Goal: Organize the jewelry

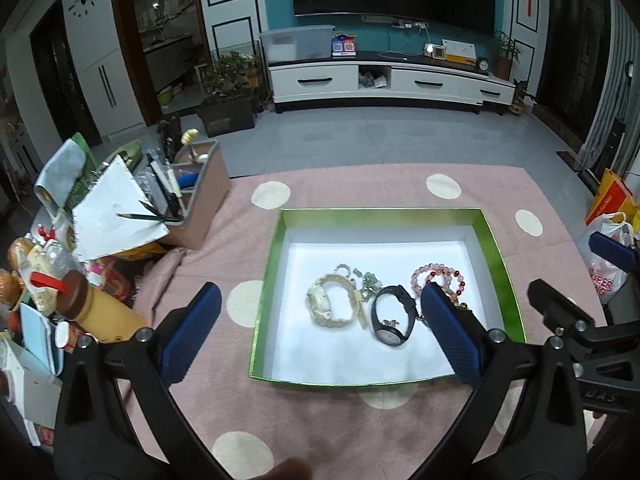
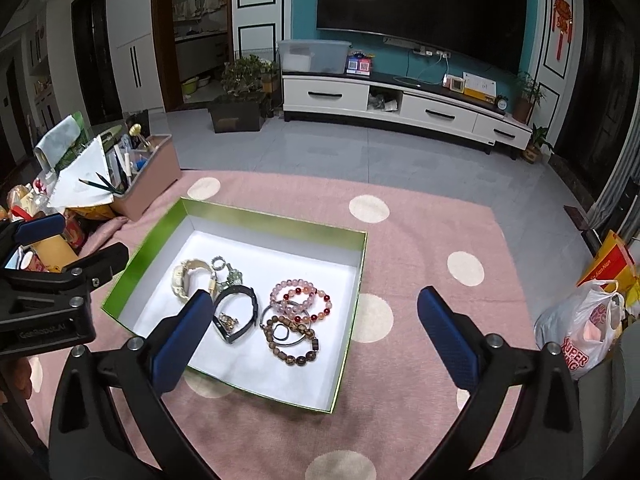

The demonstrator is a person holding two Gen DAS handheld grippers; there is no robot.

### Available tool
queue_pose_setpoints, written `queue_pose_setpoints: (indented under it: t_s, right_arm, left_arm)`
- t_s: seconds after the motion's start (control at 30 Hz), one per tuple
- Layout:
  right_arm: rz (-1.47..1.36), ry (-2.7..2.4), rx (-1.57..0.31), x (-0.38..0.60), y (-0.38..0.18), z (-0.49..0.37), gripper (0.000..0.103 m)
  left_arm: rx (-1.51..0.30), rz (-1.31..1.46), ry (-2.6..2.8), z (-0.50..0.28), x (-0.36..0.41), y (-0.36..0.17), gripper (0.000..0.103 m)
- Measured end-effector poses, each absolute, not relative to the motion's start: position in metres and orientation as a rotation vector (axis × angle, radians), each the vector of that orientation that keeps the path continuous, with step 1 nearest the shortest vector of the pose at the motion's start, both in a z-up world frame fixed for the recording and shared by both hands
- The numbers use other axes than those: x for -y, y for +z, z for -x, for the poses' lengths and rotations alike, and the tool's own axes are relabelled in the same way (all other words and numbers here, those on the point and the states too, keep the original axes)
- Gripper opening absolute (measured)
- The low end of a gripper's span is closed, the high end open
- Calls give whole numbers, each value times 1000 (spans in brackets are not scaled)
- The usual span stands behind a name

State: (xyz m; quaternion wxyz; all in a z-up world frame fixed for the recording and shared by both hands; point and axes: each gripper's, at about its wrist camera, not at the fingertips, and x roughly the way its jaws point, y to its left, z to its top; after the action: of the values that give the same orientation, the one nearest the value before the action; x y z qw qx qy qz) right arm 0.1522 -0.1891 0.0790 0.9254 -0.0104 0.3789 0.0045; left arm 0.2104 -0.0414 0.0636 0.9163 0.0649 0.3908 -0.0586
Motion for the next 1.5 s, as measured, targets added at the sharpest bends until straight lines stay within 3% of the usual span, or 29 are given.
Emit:
queue_pose_setpoints:
  t_s: [0.37,1.5]
  right_arm:
    - [11,10,-746,187,96,-143,102]
    - [11,2,-785,184,77,-154,102]
  left_arm:
    - [-794,-109,-132,-195,38,83,101]
    - [-836,-114,-95,-212,36,63,101]
